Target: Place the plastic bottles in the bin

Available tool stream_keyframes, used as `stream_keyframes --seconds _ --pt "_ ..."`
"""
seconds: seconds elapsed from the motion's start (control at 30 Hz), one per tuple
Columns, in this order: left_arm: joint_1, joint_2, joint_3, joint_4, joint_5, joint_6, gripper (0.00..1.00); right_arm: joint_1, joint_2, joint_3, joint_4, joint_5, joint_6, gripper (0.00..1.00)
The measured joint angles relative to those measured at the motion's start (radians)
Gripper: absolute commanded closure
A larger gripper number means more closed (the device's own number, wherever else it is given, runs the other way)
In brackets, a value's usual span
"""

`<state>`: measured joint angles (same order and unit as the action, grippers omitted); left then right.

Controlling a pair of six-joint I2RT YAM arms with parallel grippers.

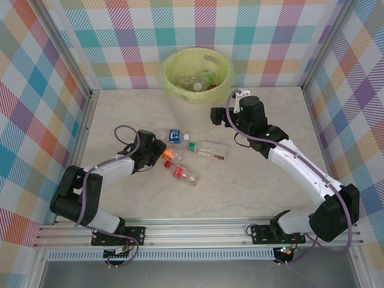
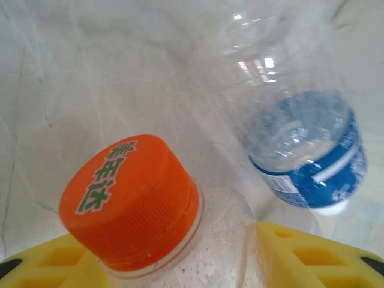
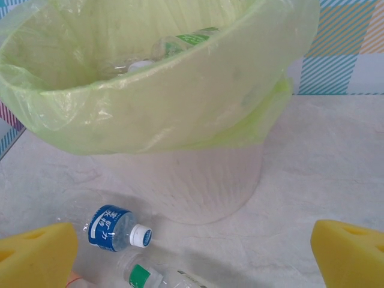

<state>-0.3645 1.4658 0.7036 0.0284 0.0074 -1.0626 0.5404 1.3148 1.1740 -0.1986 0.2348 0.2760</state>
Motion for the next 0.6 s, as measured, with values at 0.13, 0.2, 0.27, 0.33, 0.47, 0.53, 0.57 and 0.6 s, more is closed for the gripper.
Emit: stream_keyframes --seconds 0.13,0.2,0.27,0.33,0.47,0.53,0.57,0.6 --pt "0.000 -0.062 -0.001 -0.010 -0.026 0.054 0.57 0.000 -0.012 -0.040 0.021 -0.009 0.000 0.00" --pt "0.000 -0.098 -0.001 -0.013 -0.039 0.084 0.58 0.000 -0.013 -0.052 0.026 -0.016 -0.001 0.00" --pt "0.000 -0.131 0.000 -0.023 -0.052 0.111 0.58 0.000 -0.013 -0.061 0.031 -0.022 -0.003 0.00" --pt "0.000 -0.167 0.001 -0.035 -0.065 0.143 0.58 0.000 -0.016 -0.074 0.041 -0.027 -0.006 0.00" --pt "0.000 -0.232 0.052 -0.105 -0.108 0.217 0.58 0.000 -0.024 -0.100 0.043 -0.035 -0.018 0.00" --pt "0.000 -0.263 0.094 -0.128 -0.133 0.251 0.58 0.000 -0.025 -0.107 0.040 -0.035 -0.024 0.00" --pt "0.000 -0.279 0.116 -0.135 -0.145 0.268 0.58 0.000 -0.026 -0.110 0.040 -0.035 -0.026 0.00" --pt "0.000 -0.294 0.136 -0.135 -0.156 0.282 0.58 0.000 -0.026 -0.114 0.040 -0.035 -0.028 0.00"
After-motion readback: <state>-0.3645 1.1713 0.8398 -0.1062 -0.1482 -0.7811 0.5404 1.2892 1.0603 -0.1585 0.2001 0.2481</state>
